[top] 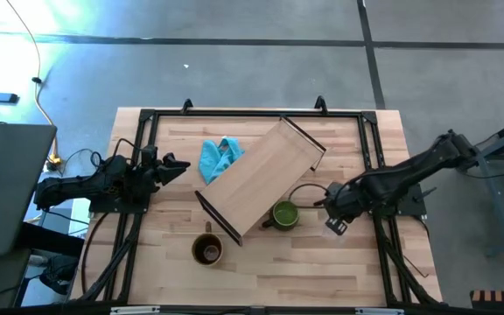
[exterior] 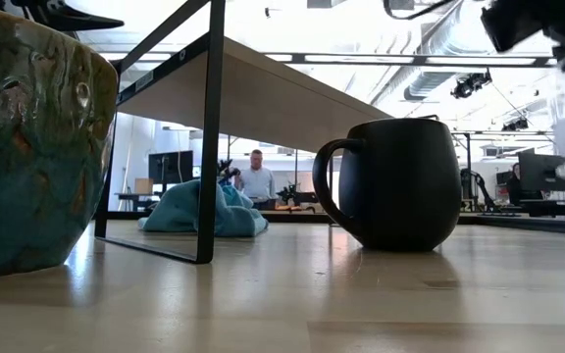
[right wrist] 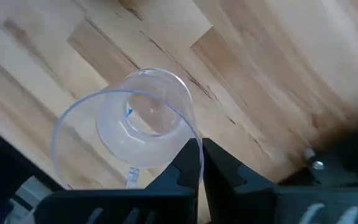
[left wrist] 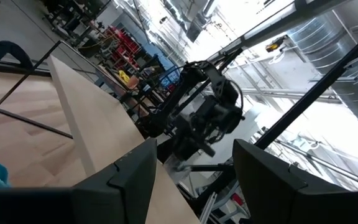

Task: Stack small to large cups/mugs on shelf
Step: Put the transparent mug on the shelf

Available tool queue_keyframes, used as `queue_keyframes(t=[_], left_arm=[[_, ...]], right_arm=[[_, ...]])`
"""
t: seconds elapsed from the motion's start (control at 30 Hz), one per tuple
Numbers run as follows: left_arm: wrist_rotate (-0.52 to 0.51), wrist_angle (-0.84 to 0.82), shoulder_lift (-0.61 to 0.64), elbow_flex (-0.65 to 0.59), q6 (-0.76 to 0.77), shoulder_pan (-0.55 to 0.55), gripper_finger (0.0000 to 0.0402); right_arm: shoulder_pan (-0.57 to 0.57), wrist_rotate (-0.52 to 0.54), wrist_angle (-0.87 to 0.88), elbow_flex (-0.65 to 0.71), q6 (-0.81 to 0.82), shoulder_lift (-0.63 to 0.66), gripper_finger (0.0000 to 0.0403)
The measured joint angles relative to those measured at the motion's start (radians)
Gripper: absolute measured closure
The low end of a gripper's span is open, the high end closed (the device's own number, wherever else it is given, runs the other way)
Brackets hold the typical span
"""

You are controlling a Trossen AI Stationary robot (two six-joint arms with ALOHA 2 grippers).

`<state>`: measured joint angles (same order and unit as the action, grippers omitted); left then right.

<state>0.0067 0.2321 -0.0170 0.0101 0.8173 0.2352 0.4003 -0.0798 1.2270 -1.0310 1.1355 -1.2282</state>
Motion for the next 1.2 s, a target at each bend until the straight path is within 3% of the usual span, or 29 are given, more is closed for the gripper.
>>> queue_keyframes(t=[0.63,1.2], left_arm=[[-0.001,0.000,0.000,0.000,0.004,0.000,0.0202],[0.000,-0.004,0.000,0.000,0.029,0.000,0.0202]], right_arm=[[-0.291,0.076,0.346,-0.385,-0.310,0.005,0.0403],[-0.623,0.045,0.344,-0.456,-0.698,-0.059,0.0403]])
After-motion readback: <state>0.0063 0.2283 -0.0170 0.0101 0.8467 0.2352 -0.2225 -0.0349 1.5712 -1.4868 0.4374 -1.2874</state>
